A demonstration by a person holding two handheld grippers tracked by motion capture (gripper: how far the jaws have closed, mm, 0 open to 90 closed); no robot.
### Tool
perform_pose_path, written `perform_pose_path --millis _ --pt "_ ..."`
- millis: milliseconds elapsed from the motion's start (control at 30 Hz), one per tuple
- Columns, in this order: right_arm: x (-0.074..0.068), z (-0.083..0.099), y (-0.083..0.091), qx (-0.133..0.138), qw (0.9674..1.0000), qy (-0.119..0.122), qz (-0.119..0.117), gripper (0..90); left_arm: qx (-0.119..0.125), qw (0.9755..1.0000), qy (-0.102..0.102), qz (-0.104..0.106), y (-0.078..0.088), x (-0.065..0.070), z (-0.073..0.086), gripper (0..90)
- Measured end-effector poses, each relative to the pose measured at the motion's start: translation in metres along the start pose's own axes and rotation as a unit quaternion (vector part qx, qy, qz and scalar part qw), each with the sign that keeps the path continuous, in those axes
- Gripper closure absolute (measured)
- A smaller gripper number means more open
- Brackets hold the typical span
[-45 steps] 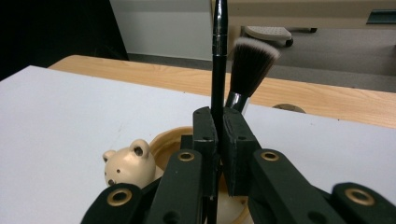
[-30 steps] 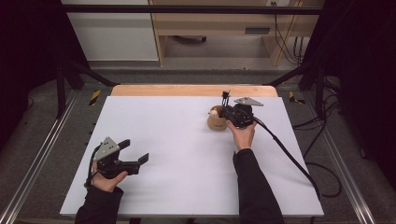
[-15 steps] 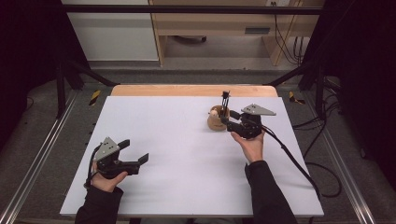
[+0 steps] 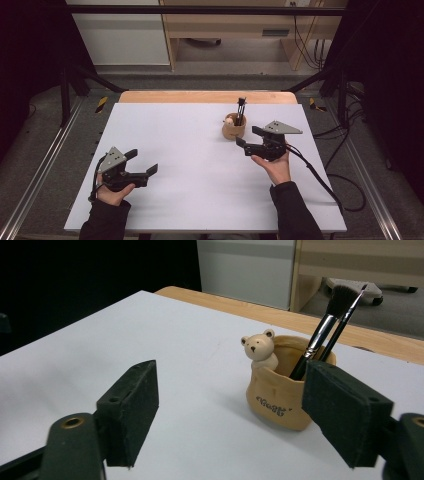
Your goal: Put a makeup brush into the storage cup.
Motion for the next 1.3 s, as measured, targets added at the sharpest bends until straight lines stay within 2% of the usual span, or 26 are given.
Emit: perform_pose_path --millis 233,400,700,1300 --pt "-0.009 0.001 0.014 0.006 0.9999 0.010 -0.002 12.1 0.001 1.0000 0.000 0.000 0.000 0.000 0.000 5.5" --pt "-0.012 0.006 0.021 -0.005 0.9997 0.023 0.004 6.8 -0.002 1.0000 -0.003 -0.001 0.001 -0.001 0.001 5.4" --pt "-0.010 0.020 0.031 -0.015 0.9997 0.019 0.009 5.0 0.000 1.0000 0.002 -0.004 0.002 -0.003 0.001 5.3" --pt "-0.002 0.044 0.060 -0.006 0.9998 0.005 0.019 4.0 -0.002 1.0000 0.004 -0.006 0.003 -0.007 0.004 5.2"
Point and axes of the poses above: each handheld gripper's, and its own axes: y roughly backward along the jaws, z roughly out of its underside, x roughly to its right, the point moved 10 cm from there along -y, roughly forward along the jaws, and after that the axes turned 7 degrees about -z, right-handed, at the moved point
